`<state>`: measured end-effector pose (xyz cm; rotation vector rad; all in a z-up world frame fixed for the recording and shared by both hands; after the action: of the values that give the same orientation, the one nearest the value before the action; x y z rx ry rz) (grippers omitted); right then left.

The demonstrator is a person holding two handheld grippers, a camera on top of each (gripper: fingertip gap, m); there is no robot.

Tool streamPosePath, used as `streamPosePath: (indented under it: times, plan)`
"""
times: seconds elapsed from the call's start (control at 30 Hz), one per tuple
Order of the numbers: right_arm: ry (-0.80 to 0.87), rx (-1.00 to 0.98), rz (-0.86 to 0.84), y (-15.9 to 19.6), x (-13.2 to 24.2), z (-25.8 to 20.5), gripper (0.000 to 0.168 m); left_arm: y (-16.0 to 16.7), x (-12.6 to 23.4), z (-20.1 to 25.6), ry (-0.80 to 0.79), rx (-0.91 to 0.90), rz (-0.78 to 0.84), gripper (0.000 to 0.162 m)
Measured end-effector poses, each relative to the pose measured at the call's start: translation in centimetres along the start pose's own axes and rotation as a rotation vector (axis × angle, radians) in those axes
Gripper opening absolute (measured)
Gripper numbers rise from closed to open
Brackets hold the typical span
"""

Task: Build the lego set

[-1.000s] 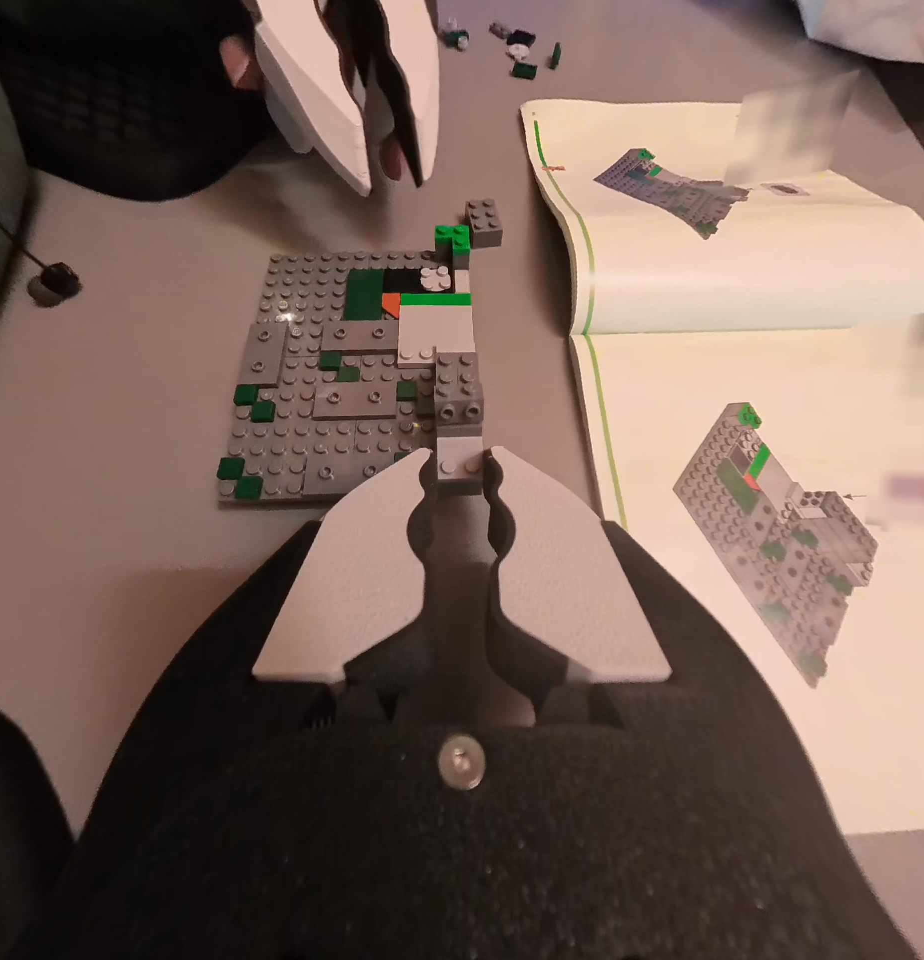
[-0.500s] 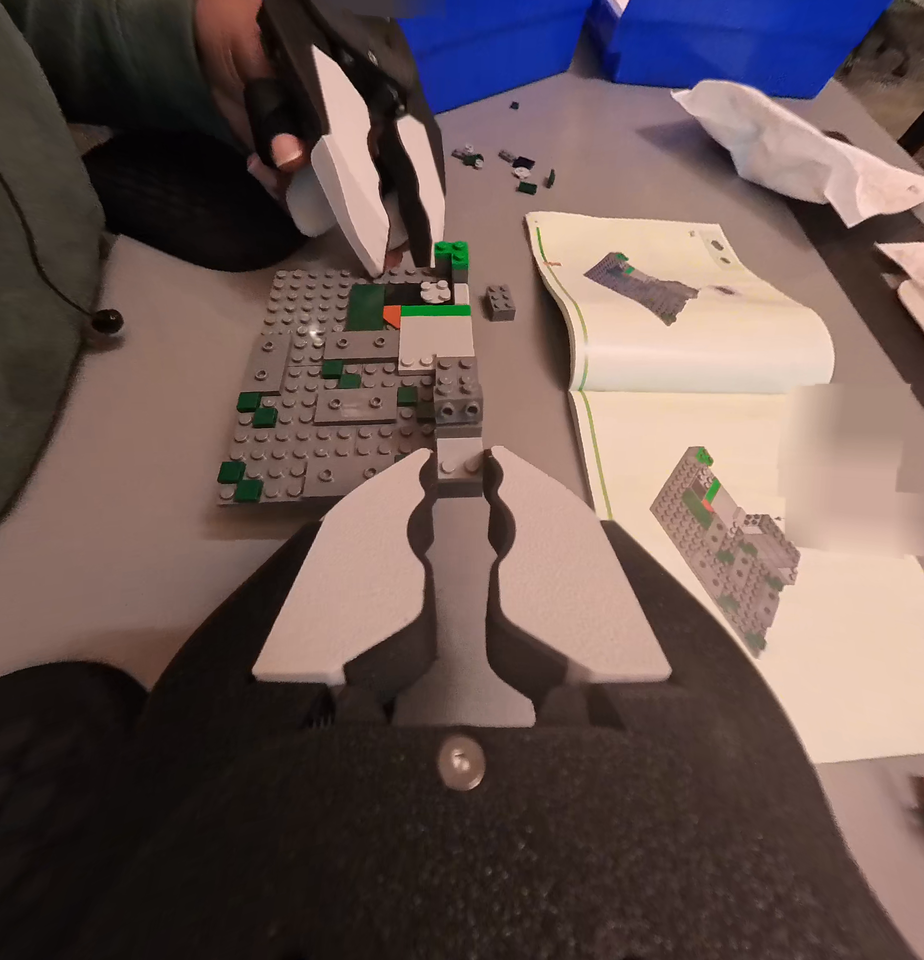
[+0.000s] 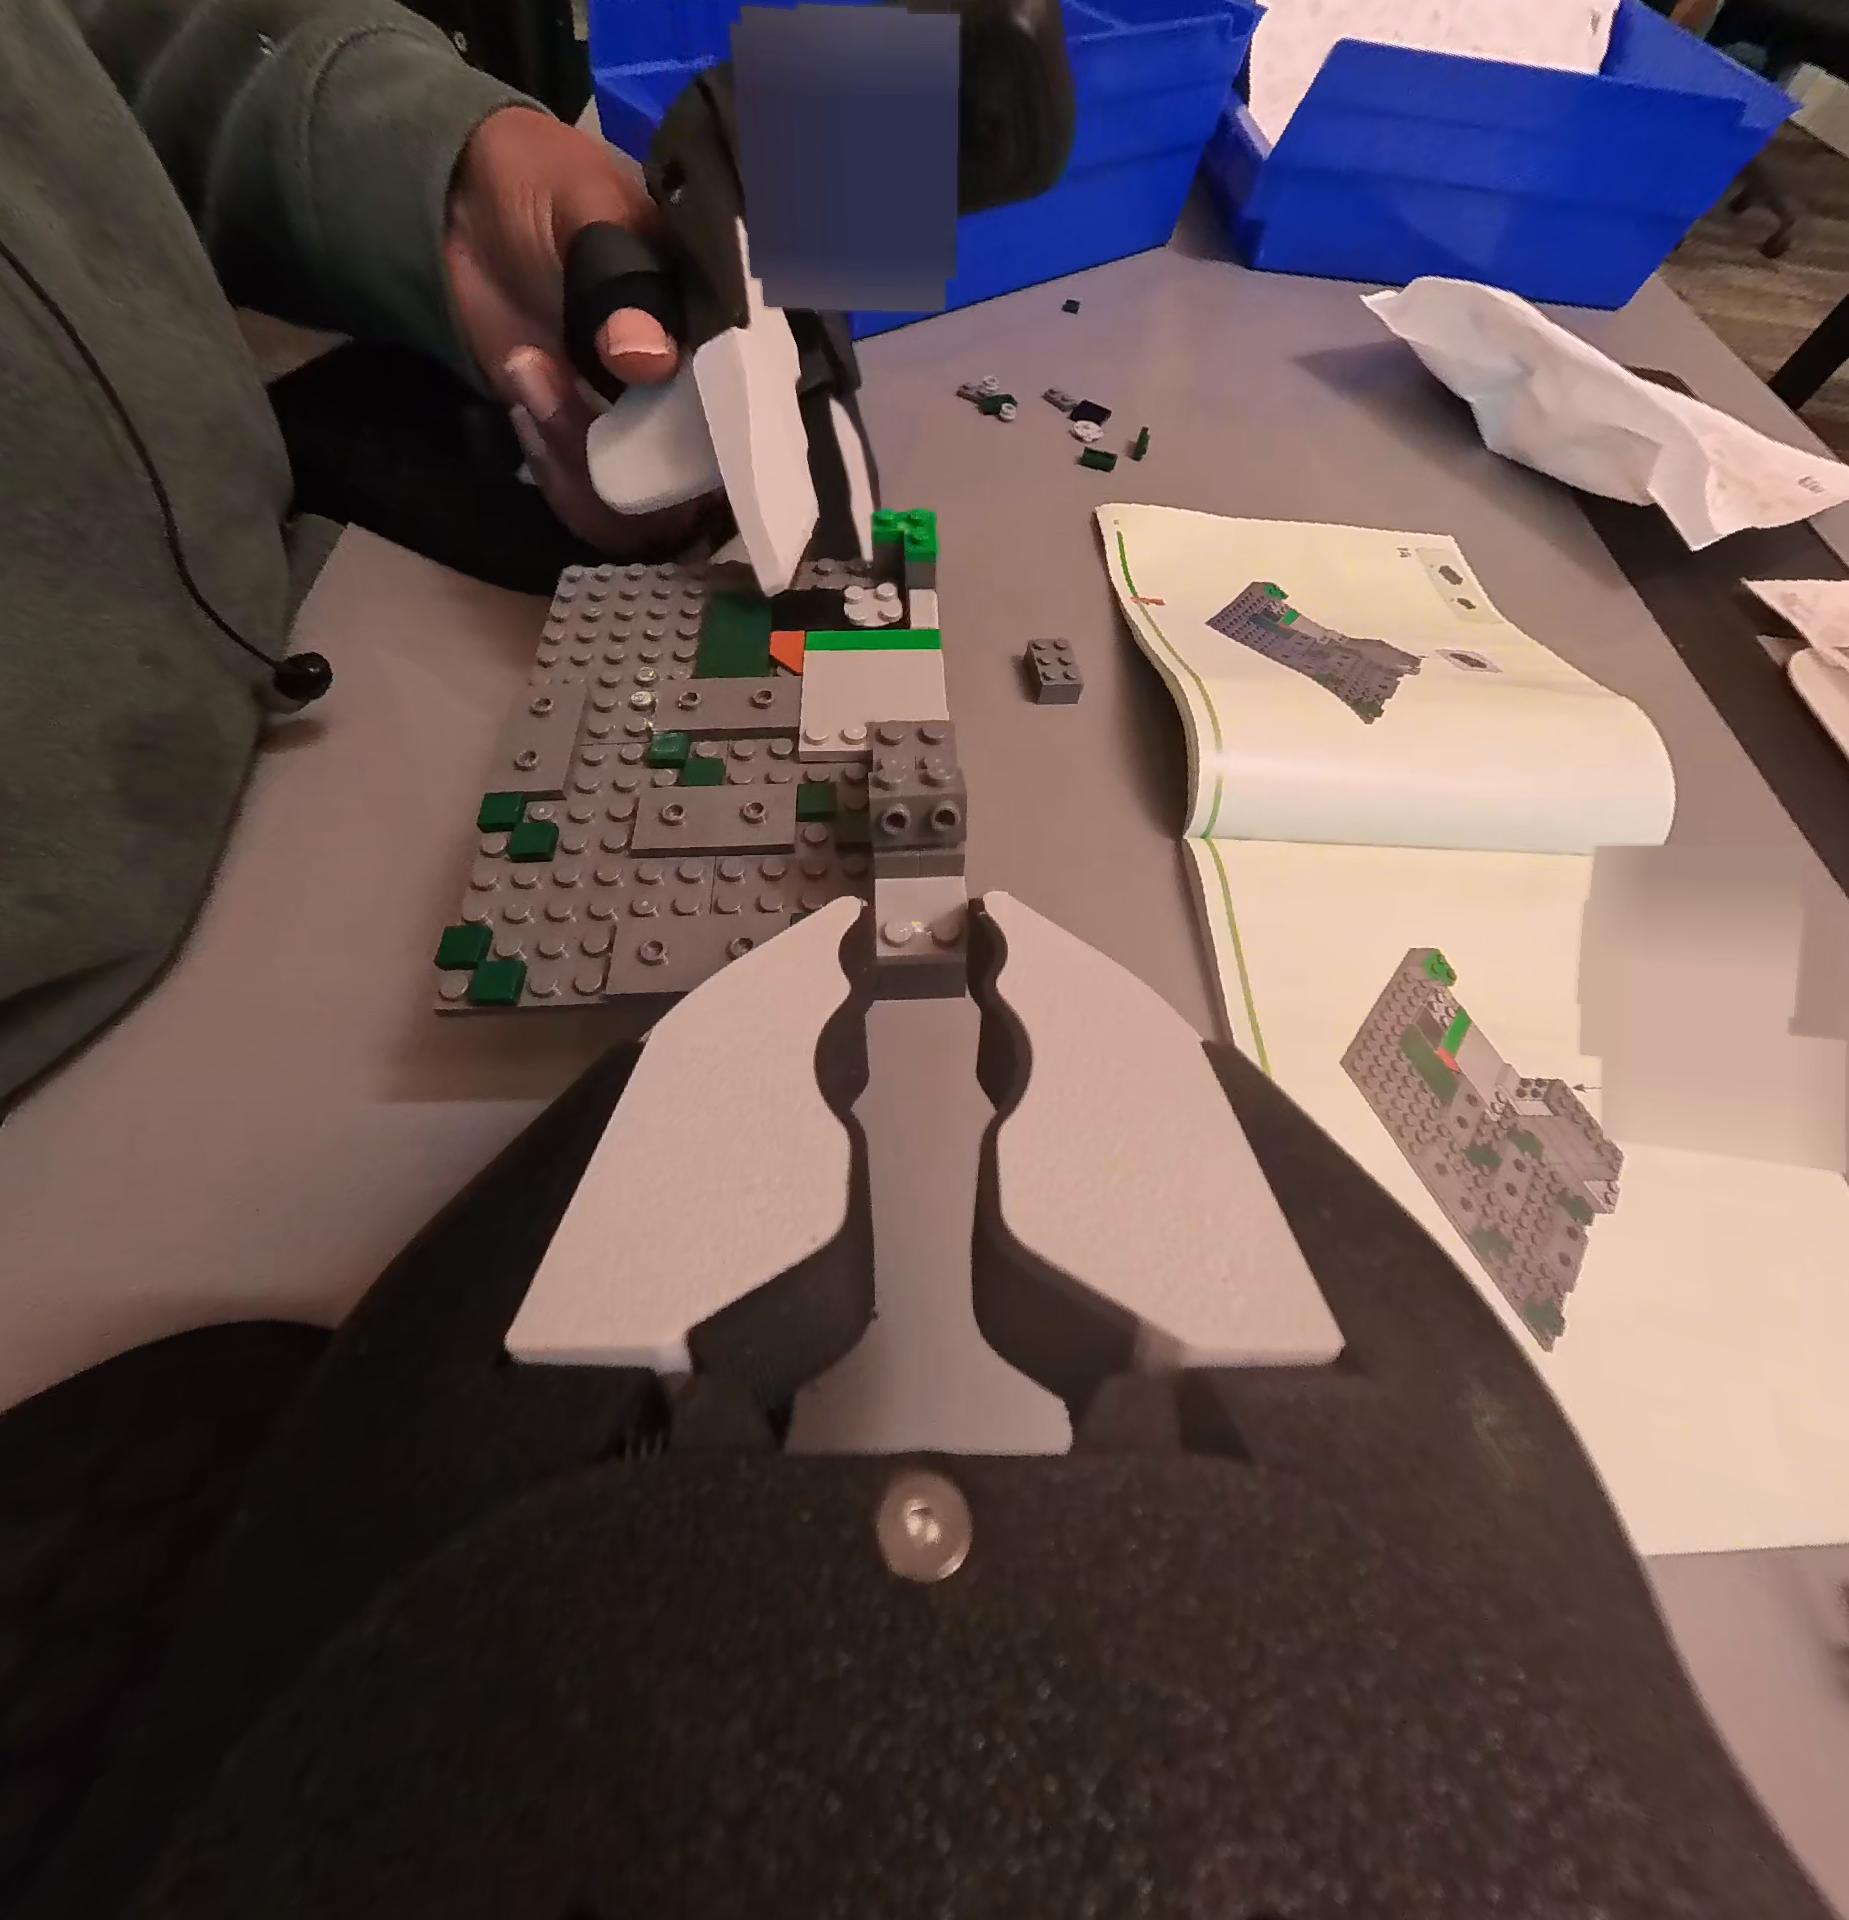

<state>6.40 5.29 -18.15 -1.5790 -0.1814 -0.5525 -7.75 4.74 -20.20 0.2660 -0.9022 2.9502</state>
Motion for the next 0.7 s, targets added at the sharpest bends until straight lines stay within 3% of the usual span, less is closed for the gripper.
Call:
streamPosePath:
  times: [0.37,0.7]
  plan:
    - [-0.021,-0.003,0.020,0.15,-0.51,-0.42,0.016,0.63,-0.67,0.33,0.074,0.174,0.021,0.011]
    - [-0.043,-0.013,-0.064,0.36,-0.67,-0.31,0.017,0.98,-0.72,0.36,0.169,0.385,0.045,0.006]
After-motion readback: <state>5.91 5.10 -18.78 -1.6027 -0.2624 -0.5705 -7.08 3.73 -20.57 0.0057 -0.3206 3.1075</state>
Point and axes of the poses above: each gripper's, where its closed fingertips meet, x back along the fingers, y out of its underside, z = x × y across the jaws, the point moved 3 cm from there along x, back along the fingers, and after that the axes turned 6 degrees about -x, right-handed, at the moved point
